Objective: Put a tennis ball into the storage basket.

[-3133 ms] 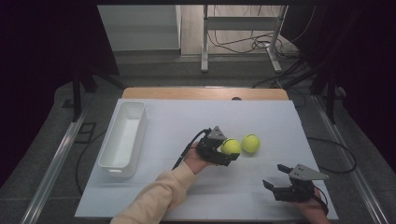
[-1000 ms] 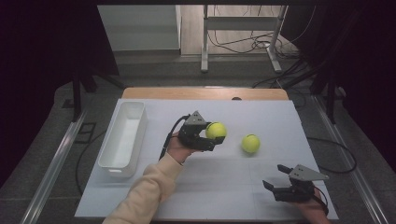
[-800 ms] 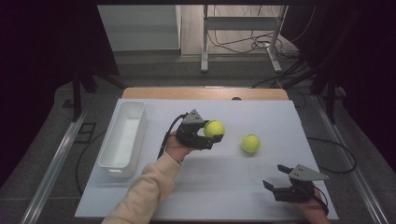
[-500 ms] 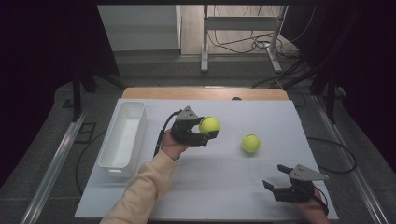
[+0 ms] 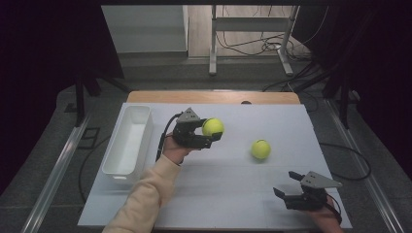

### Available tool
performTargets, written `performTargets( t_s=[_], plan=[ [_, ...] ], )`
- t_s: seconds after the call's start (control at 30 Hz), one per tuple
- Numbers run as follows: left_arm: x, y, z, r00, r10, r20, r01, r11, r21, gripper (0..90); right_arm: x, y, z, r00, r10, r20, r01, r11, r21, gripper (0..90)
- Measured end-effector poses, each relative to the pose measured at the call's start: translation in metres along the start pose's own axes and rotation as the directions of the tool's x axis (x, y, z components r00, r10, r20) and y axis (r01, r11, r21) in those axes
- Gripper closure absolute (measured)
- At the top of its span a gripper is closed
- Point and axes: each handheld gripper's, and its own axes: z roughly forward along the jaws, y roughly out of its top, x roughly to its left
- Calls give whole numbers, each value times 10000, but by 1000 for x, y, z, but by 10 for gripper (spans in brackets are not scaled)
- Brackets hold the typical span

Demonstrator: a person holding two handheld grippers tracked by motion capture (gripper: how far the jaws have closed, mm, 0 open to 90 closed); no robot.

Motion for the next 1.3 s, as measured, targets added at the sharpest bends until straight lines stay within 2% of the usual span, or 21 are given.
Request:
performTargets(
  t_s=[0.5,1.3],
  plan=[
    [11,2,-13,9993,-244,-300,237,9994,-257,256,0,0,0,10000,-3,0,3,10000,14,149],
    [22,2,-24,9966,-462,-678,430,9980,-472,255,0,0,0,10000,-10,-1,10,10000,38,149]
  ],
)
